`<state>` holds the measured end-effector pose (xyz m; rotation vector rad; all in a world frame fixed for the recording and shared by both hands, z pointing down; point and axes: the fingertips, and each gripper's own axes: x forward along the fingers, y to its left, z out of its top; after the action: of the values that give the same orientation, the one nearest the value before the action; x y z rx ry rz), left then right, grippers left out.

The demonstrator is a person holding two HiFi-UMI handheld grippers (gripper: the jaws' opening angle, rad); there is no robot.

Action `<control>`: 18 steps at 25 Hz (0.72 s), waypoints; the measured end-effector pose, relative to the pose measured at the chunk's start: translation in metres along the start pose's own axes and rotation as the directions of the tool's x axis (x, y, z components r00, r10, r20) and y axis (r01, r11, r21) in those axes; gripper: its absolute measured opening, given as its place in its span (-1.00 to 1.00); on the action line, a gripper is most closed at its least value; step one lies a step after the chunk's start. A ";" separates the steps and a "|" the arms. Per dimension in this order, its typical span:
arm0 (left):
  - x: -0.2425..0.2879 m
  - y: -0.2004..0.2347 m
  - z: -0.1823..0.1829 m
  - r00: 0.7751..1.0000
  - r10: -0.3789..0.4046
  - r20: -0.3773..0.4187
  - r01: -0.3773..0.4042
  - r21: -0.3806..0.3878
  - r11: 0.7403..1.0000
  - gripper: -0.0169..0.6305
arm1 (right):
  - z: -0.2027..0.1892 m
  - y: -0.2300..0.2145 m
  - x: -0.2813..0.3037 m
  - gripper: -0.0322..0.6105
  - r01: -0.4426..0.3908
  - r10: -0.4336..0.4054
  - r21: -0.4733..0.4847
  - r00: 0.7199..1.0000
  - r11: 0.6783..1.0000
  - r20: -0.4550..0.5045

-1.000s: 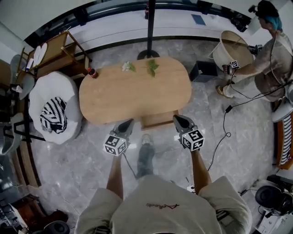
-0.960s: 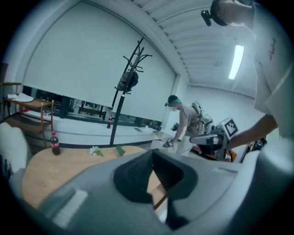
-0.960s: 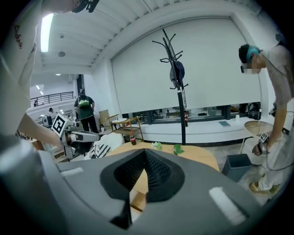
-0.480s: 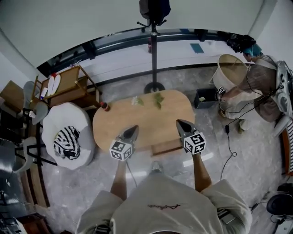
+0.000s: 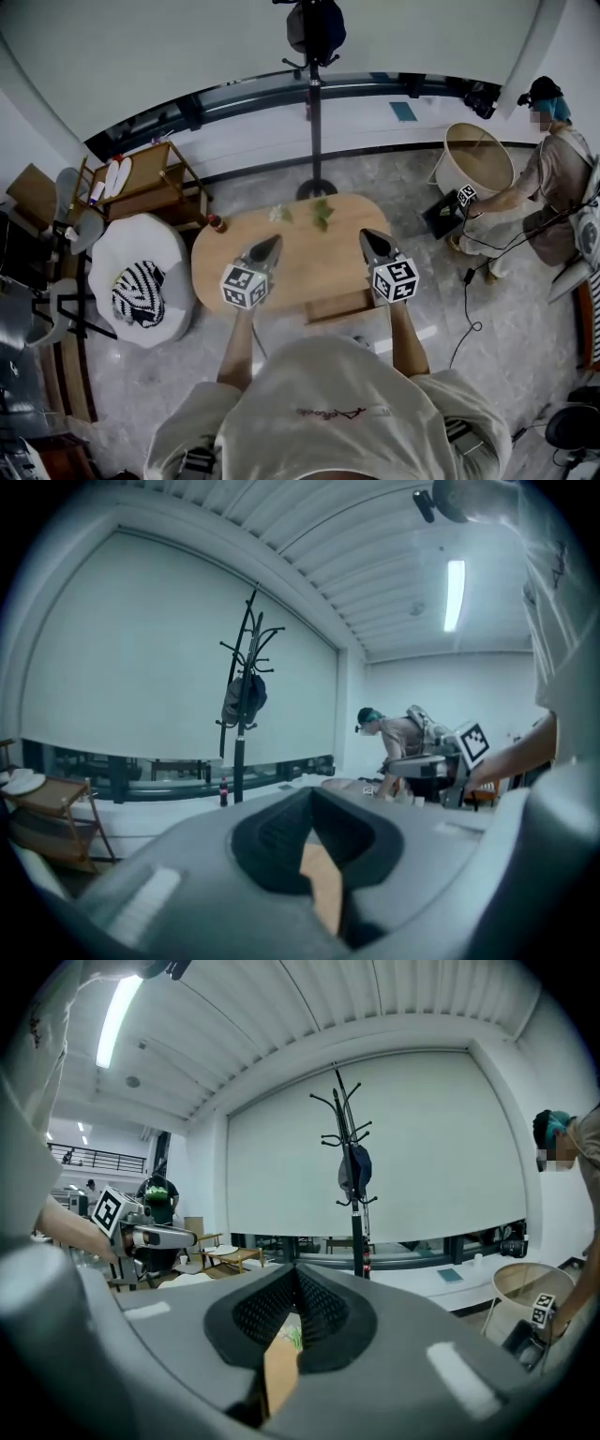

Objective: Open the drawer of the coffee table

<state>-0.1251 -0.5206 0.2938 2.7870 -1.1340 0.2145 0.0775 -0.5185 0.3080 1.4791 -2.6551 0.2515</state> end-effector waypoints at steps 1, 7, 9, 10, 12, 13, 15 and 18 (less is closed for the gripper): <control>0.003 -0.004 0.004 1.000 0.002 0.004 -0.002 -0.001 1.000 -0.94 | 0.005 -0.003 -0.003 -0.89 -0.002 0.002 -0.006 1.000 1.000 0.003; 0.032 -0.022 0.026 0.999 0.039 0.023 -0.039 -0.013 0.999 -0.94 | 0.038 -0.029 -0.009 -0.89 -0.029 0.030 -0.052 0.999 0.998 0.014; 0.041 -0.026 0.030 0.999 0.046 0.027 -0.045 -0.004 0.999 -0.94 | 0.042 -0.036 -0.008 -0.89 -0.042 0.043 -0.071 0.999 0.997 0.014; 0.044 -0.027 0.031 0.998 0.048 0.030 -0.048 0.001 0.999 -0.94 | 0.044 -0.039 -0.007 -0.89 -0.047 0.048 -0.077 0.999 0.996 0.016; 0.048 -0.028 0.030 0.998 0.054 0.028 -0.054 -0.001 0.999 -0.94 | 0.043 -0.042 -0.007 -0.89 -0.053 0.054 -0.079 0.998 0.995 0.013; 0.048 -0.029 0.029 0.998 0.057 0.025 -0.057 -0.003 0.998 -0.94 | 0.043 -0.042 -0.008 -0.89 -0.056 0.057 -0.079 0.998 0.995 0.011; 0.050 -0.029 0.030 0.998 0.062 0.022 -0.062 0.002 0.998 -0.94 | 0.044 -0.044 -0.007 -0.89 -0.063 0.064 -0.078 0.998 0.995 0.014; 0.052 -0.027 0.031 0.997 0.070 0.018 -0.070 0.002 0.998 -0.94 | 0.045 -0.045 -0.003 -0.89 -0.070 0.072 -0.074 0.997 0.995 0.014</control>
<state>-0.0673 -0.5424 0.2707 2.7594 -1.2370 0.1987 0.1176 -0.5482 0.2674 1.3730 -2.7015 0.1452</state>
